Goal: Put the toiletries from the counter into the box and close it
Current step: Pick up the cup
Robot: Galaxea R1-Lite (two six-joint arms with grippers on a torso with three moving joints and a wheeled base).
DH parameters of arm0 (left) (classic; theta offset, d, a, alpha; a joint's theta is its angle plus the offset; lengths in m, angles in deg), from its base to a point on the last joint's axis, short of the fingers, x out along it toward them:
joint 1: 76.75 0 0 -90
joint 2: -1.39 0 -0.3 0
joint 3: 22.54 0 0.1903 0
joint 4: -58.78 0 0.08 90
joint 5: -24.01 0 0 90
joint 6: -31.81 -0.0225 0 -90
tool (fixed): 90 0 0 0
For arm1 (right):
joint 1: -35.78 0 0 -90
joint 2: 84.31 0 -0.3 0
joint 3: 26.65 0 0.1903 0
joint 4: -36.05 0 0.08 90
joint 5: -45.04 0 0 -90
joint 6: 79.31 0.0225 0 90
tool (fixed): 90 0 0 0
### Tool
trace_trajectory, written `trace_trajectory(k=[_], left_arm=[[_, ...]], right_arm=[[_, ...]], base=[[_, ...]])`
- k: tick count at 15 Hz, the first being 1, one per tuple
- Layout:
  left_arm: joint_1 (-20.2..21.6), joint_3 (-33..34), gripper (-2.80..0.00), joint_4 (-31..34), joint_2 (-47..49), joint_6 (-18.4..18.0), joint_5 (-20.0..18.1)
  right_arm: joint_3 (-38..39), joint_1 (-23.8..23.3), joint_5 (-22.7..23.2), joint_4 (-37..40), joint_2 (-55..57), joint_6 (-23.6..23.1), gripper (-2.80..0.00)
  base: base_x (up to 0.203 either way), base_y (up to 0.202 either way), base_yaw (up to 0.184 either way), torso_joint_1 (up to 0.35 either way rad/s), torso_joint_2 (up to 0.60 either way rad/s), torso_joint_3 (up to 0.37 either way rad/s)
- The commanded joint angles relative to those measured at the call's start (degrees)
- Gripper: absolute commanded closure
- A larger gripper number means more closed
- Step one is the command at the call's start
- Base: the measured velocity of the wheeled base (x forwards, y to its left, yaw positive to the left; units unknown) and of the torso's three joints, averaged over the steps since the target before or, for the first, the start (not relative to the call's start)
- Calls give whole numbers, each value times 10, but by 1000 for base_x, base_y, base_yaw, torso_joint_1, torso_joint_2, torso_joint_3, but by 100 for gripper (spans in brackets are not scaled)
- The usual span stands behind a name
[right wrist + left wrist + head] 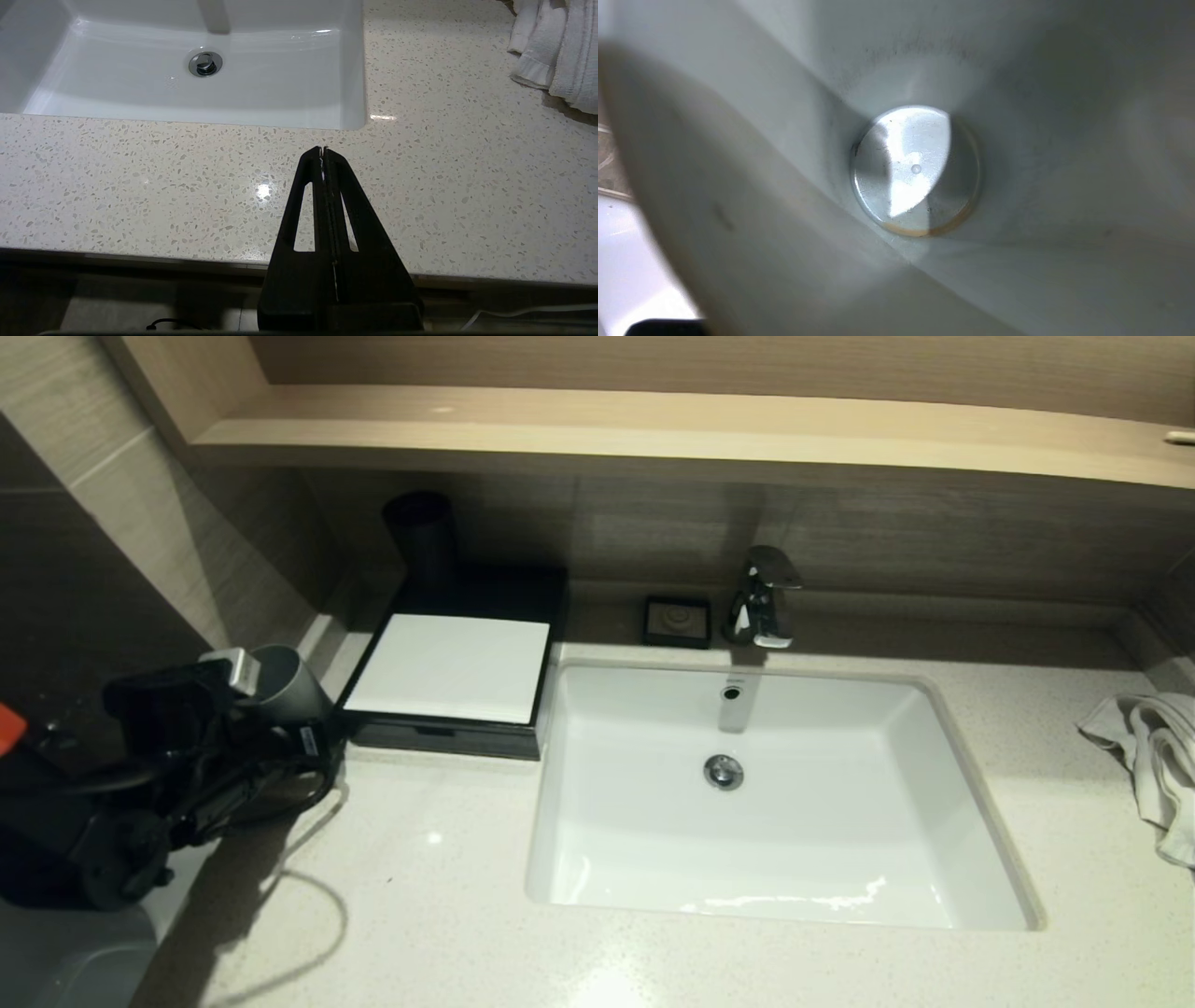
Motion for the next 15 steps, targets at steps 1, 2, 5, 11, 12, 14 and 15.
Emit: trace_trajectory(k=[1, 2, 5, 11, 12, 14, 15], left_arm=[[0, 1, 0, -3, -1, 1, 1], [0, 1, 0, -3, -1, 1, 1], [0, 2, 0, -3, -8, 1, 1], [4, 23, 0, -1, -63, 2, 1], [4, 26, 0, 1, -73, 3, 1], [4, 33, 0, 4, -91, 2, 1], [4, 38, 0, 4, -100, 2, 1]], right_arm=[[0, 0, 0, 0, 0, 0, 0], [0, 0, 1, 0, 0, 0, 0], [0, 0, 1, 0, 0, 0, 0], [0, 0, 1, 0, 0, 0, 0], [0, 0, 1, 0, 0, 0, 0], [0, 0, 1, 0, 0, 0, 0], [0, 0, 1, 0, 0, 0, 0]], base=[[0, 0, 0, 0, 0, 0], [0, 0, 0, 0, 0, 0], [0, 0, 0, 0, 0, 0], [0, 0, 0, 0, 0, 0], [0, 0, 0, 0, 0, 0], [0, 0, 0, 0, 0, 0], [0, 0, 0, 0, 0, 0]])
